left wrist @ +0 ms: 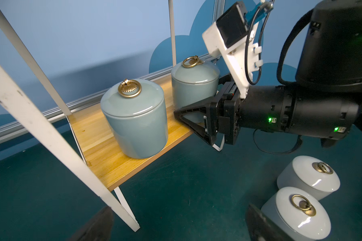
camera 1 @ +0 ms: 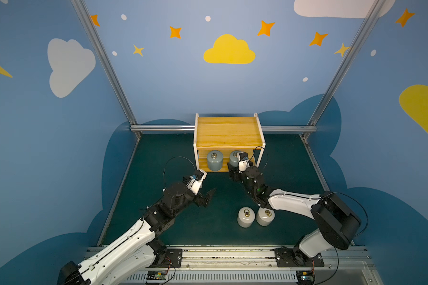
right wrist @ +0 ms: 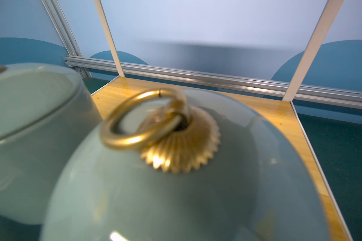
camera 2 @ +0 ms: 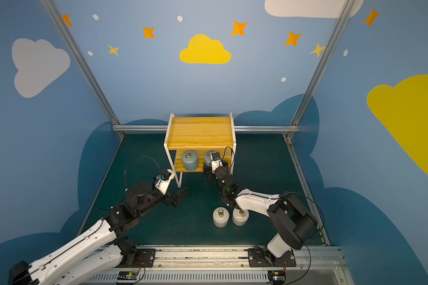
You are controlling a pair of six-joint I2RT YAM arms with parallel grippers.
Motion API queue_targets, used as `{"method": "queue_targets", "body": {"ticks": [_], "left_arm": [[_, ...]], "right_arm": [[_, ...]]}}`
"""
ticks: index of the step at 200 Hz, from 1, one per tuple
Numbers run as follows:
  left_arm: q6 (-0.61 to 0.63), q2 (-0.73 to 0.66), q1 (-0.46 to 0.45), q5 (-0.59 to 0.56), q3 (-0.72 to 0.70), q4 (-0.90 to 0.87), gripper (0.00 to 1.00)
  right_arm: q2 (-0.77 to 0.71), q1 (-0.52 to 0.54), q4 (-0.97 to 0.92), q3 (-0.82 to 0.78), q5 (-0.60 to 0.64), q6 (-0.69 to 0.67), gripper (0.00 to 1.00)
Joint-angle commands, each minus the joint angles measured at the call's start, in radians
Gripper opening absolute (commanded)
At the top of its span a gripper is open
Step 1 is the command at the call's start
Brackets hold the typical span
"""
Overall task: Remove the tea canisters from the shelf
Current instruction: Pick up the tea canister from the shelf, then place the tea canister at the center of the board.
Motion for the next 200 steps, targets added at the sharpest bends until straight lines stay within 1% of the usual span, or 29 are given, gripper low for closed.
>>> {"method": "queue_targets", "body": {"ticks": [1,54,115,152,200], "left_arm": [[0.006,-0.016,0.002,0.008,-0.004,-0.004,0.99],[0.005,-0.019,0.002,0.001,-0.004,-0.001,0.99],[0.008,-0.042,0.004,-0.017,-0.003,0.0,0.99],[0.005,-0.054,0.005,-0.024,0.002,0.001,0.99],[0.014,-0.074,0.01,-0.024,0.002,-0.01,1.0]], "right_arm": [[-0.046,0.018,0.003,-0.03,-0.014,-0.002,0.68],[-0.112,0.067,-0.011,-0.082,0.008,0.003,0.67],[-0.176,0.163,-0.031,-0.138,0.087,0.017,0.67],[-0.184,0.248,-0.044,-0.149,0.175,0.031,0.67],[-0.182,0.374,-0.046,-0.162,0.324,0.062,0.67]]}}
